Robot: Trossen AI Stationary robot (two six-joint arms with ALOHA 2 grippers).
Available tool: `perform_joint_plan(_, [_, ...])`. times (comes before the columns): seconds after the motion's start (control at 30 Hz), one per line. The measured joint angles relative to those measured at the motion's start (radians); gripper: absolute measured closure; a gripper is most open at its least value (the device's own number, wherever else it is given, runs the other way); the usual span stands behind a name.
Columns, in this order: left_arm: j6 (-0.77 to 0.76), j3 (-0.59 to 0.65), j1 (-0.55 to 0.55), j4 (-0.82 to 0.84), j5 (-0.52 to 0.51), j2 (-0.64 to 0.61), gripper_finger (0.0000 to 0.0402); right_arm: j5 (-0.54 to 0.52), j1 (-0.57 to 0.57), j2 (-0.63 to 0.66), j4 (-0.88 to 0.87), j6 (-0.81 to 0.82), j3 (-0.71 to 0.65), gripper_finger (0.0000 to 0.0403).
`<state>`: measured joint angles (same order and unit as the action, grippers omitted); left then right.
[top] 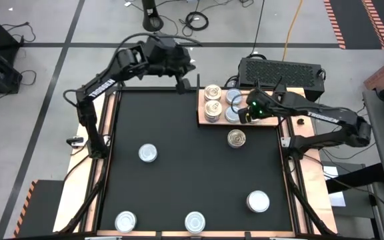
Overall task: Stack canned seafood by type on shelf
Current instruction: Put the blue pink tuna can on the shelf aligned with the other blue pink tuna can
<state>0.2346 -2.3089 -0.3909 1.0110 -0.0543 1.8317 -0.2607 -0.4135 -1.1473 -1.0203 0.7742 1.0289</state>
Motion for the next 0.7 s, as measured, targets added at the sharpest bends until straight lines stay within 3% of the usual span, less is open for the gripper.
perform_joint_plan(0.2, [-0.094,0.252,-0.027,-0.132,0.061,-0.075,0.0401,0.028,-0.100,-0.115,-0.011,-0.139,0.000,0.0402])
perform_joint_plan(0.5, [-0.241,0.820,-0.048,-0.519,0.029,-0.403,0.0401,0.000,-0.114,-0.235,-0.002,-0.192,0.000,0.0403])
perform_joint_plan(0.7, [-0.282,0.979,-0.047,-0.645,-0.001,-0.518,0.0401,-0.004,-0.125,-0.299,0.002,-0.214,0.000,0.0403])
